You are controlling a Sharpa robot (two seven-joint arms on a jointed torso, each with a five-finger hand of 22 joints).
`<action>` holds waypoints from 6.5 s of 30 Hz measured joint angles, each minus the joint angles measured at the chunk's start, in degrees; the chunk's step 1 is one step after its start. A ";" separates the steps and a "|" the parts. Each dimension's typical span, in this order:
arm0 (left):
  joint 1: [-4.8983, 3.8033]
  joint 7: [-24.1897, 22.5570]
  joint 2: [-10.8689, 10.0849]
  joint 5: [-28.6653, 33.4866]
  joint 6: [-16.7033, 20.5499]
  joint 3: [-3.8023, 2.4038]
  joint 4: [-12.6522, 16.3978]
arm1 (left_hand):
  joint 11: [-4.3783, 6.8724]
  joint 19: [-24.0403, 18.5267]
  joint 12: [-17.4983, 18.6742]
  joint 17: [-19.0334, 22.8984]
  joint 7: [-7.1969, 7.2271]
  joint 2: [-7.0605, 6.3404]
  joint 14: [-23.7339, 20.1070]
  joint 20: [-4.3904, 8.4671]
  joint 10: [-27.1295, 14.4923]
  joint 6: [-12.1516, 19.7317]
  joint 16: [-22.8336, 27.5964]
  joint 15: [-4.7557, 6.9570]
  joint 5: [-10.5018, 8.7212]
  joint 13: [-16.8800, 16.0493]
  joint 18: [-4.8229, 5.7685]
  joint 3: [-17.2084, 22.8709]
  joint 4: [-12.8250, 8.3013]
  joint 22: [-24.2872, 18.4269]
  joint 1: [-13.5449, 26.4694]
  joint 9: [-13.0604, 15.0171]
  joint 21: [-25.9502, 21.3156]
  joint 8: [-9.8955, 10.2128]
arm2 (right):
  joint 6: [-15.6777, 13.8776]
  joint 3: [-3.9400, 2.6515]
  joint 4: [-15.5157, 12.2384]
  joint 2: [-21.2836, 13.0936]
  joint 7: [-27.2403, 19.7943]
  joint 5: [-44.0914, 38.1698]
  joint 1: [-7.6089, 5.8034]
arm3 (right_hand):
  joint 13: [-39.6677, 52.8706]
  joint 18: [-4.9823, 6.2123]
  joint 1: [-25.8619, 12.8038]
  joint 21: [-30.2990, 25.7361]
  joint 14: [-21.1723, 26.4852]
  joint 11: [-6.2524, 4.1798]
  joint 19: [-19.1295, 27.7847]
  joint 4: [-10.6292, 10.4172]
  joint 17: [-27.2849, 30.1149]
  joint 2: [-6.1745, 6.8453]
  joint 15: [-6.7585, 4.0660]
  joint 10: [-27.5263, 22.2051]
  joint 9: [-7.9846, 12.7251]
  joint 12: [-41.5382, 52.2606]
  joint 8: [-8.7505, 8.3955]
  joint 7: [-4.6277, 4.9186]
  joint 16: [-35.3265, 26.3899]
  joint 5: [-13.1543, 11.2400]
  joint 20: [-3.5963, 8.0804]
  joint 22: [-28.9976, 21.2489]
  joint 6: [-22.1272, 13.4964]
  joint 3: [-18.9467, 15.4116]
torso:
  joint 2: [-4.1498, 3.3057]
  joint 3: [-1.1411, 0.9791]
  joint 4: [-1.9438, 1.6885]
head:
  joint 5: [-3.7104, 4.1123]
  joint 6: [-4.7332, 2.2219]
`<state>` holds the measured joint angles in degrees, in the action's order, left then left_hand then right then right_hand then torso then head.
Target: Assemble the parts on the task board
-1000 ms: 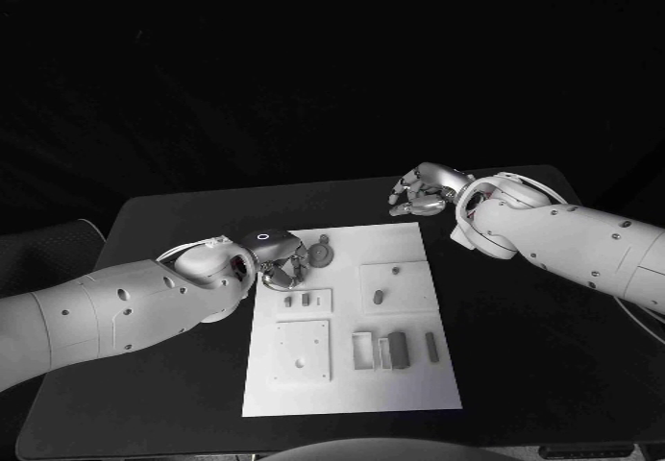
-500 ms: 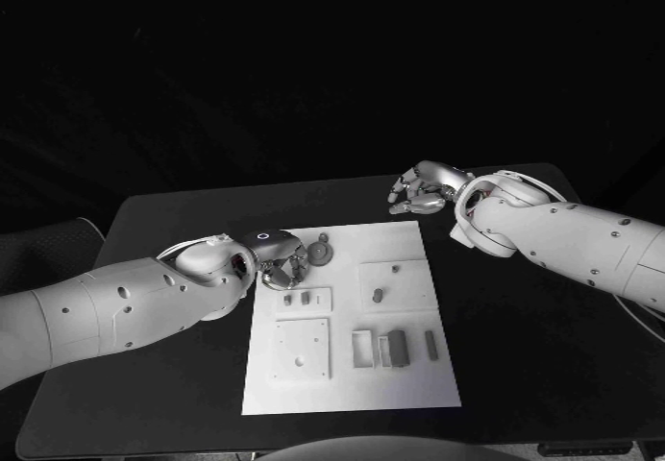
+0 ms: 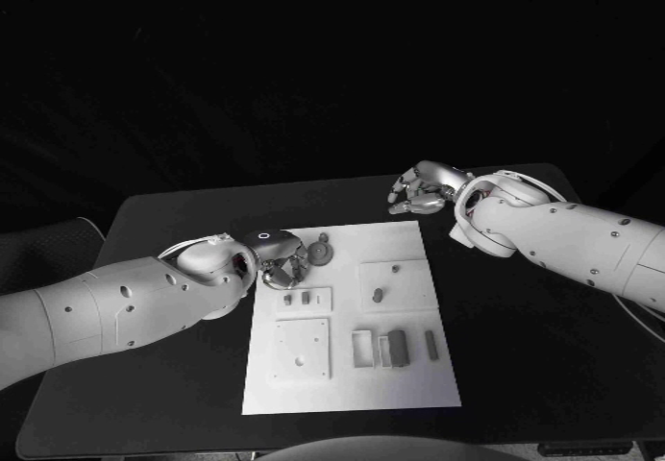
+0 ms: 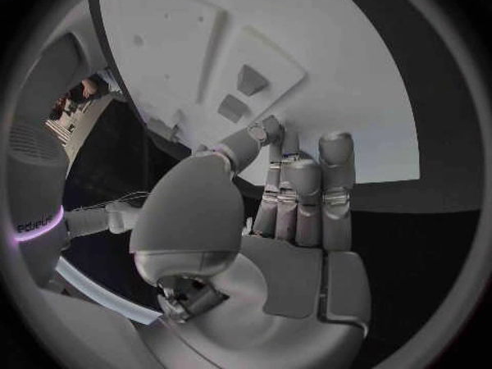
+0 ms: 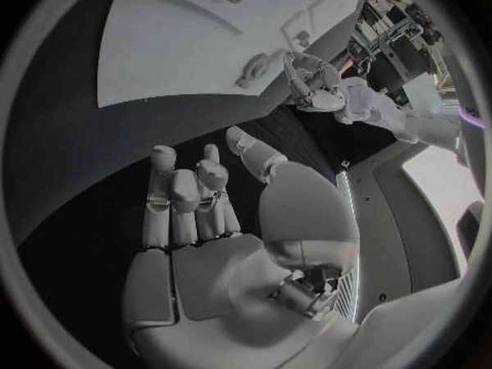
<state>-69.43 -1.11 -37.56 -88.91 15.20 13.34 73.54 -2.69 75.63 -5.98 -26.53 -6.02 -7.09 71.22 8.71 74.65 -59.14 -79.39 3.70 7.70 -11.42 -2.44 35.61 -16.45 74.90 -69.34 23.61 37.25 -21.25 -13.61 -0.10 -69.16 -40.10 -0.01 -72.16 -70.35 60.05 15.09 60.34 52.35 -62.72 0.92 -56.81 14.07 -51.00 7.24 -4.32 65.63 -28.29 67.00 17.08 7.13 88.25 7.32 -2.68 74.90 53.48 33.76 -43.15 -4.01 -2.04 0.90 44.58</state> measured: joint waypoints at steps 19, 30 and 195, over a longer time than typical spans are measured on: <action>0.29 -0.17 0.57 0.01 -0.45 0.06 -1.16 | 0.01 -0.35 0.27 0.00 -0.61 0.39 -0.20 0.16 0.41 0.18 0.00 0.19 -1.08 -0.20 0.00 0.00 0.00 0.04 -0.41 -0.03 -0.22 0.29 | 0.02 0.00 -0.03 -0.01 0.00 0.00 0.00 | -0.05 0.00 0.00 0.00 0.11 0.00 0.00 0.00 -0.01 0.00 0.08 0.00 0.01 0.00 0.00 0.12 0.00 0.00 0.00 0.00 -0.08 0.00 | -0.03 -0.06 0.05 | 0.10 0.11; 0.48 0.11 0.22 0.18 -0.40 0.24 -1.61 | 0.32 -0.52 0.69 0.06 -2.38 -1.07 -0.83 0.12 0.73 6.01 0.22 0.01 -1.10 -0.99 0.23 0.01 0.00 0.03 -0.30 -1.22 -0.99 3.57 | 0.02 0.00 -0.04 -0.06 0.00 0.00 0.00 | -0.04 0.00 0.00 0.00 0.09 0.00 0.00 0.00 -0.01 0.00 0.11 0.00 0.02 0.00 0.00 0.16 0.00 0.00 0.00 0.00 -0.04 0.00 | 0.00 -0.02 0.02 | 0.10 -0.05; -0.62 -9.26 -11.79 58.87 2.80 -4.72 -0.83 | -4.98 -16.53 1.99 8.45 -3.98 -1.87 -15.14 -4.72 -8.73 9.33 26.62 -5.36 -2.11 -2.01 0.11 -5.05 0.33 -10.26 4.88 0.38 -22.18 3.11 | -0.31 7.50 -12.09 -3.72 4.37 -33.85 4.36 | -39.80 -0.48 7.54 -6.98 -2.38 3.22 1.10 2.54 12.10 -0.79 2.19 2.42 -0.71 -53.68 2.51 -0.77 -12.82 -0.06 -1.32 0.01 5.51 5.83 | 0.00 -0.04 0.03 | 1.90 -1.74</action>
<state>-70.05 -10.37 -49.35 -30.04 18.00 8.63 72.71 -7.67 59.10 -3.99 -18.08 -10.00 -8.96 56.08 3.98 65.93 -49.82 -52.77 -1.66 5.59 -13.42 -2.32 30.55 -16.12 64.64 -64.46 23.99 15.06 -18.14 -13.92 7.40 -81.26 -43.82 4.36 -106.00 -65.99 20.24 14.61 67.89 45.37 -65.11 4.14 -55.72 16.61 -38.89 6.45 -2.13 68.05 -29.00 13.32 19.60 6.35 75.43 7.26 -4.00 74.92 58.99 39.60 -43.15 -4.05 -2.01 2.80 42.84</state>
